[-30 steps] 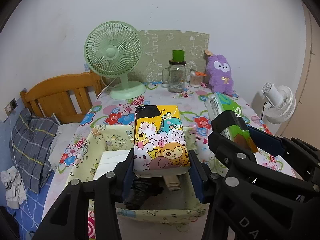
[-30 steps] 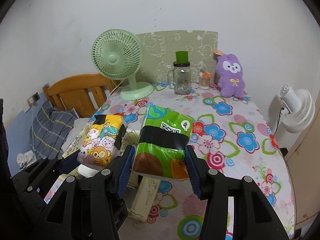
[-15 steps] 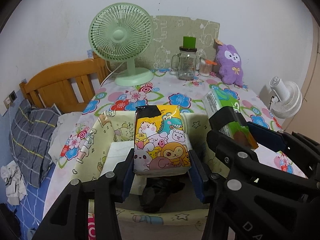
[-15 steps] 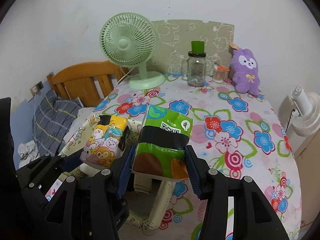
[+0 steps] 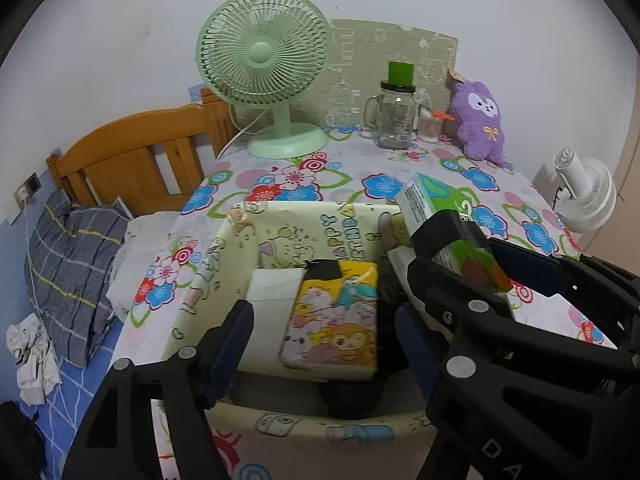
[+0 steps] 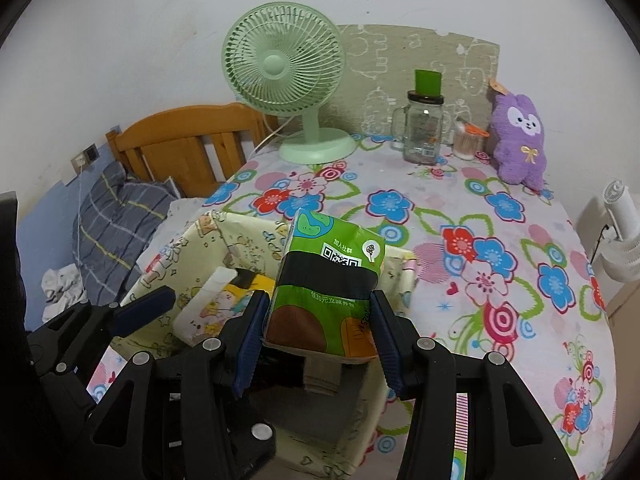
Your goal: Organize soft objects
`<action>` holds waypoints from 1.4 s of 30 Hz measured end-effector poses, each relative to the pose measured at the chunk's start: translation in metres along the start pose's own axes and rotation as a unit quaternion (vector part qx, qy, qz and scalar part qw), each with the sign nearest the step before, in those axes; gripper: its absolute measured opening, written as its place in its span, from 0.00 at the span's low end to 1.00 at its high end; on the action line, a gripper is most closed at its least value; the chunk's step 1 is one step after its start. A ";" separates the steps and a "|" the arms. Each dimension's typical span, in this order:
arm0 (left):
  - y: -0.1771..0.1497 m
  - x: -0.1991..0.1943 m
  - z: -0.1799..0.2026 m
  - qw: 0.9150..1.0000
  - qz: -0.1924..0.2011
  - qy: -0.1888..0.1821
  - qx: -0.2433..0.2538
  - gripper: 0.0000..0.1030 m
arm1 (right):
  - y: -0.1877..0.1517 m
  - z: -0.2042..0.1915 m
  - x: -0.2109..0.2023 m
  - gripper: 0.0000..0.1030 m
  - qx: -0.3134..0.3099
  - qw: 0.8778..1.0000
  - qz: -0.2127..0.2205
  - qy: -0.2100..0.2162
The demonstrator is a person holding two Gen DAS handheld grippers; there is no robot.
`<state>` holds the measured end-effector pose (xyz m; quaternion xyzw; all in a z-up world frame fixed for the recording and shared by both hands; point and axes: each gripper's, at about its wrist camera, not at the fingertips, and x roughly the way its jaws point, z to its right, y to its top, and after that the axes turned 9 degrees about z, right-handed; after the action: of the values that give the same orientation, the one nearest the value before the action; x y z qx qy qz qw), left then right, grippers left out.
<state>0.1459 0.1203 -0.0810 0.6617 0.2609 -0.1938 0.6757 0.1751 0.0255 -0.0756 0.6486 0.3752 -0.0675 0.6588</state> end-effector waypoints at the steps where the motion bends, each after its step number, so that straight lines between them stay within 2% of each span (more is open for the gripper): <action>1: 0.000 0.000 -0.002 1.000 0.001 0.003 0.000 0.76 | 0.000 -0.002 0.001 0.53 0.000 1.000 -0.001 0.003; 6: -0.001 -0.001 -0.008 1.000 0.003 0.016 -0.001 0.84 | 0.000 -0.007 0.008 0.53 0.004 1.000 -0.006 0.017; 10: -0.002 0.000 -0.012 1.000 0.000 0.030 -0.005 0.86 | -0.001 -0.011 0.012 0.54 0.005 1.000 -0.009 0.025; 12: -0.002 0.001 -0.013 1.000 -0.002 0.030 -0.006 0.87 | -0.001 -0.012 0.012 0.57 0.002 1.000 -0.007 0.025; 17: -0.002 -0.002 -0.011 1.000 0.002 0.029 -0.004 0.92 | -0.001 -0.009 0.008 0.77 0.003 1.000 0.003 0.018; 19: -0.002 -0.004 -0.009 1.000 0.004 0.028 -0.002 0.93 | -0.001 -0.008 0.005 0.79 0.003 1.000 0.007 0.014; 32: 0.006 -0.019 0.017 1.000 0.024 0.011 0.009 1.00 | 0.001 0.014 -0.027 0.81 0.004 0.999 0.032 -0.017; 42: 0.013 -0.040 0.040 0.999 0.044 0.001 0.014 1.00 | 0.002 0.033 -0.062 0.86 0.011 0.997 0.059 -0.040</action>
<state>0.1261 0.0779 -0.0469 0.6821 0.2291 -0.1670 0.6740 0.1455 -0.0286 -0.0418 0.6735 0.3090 -0.0585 0.6690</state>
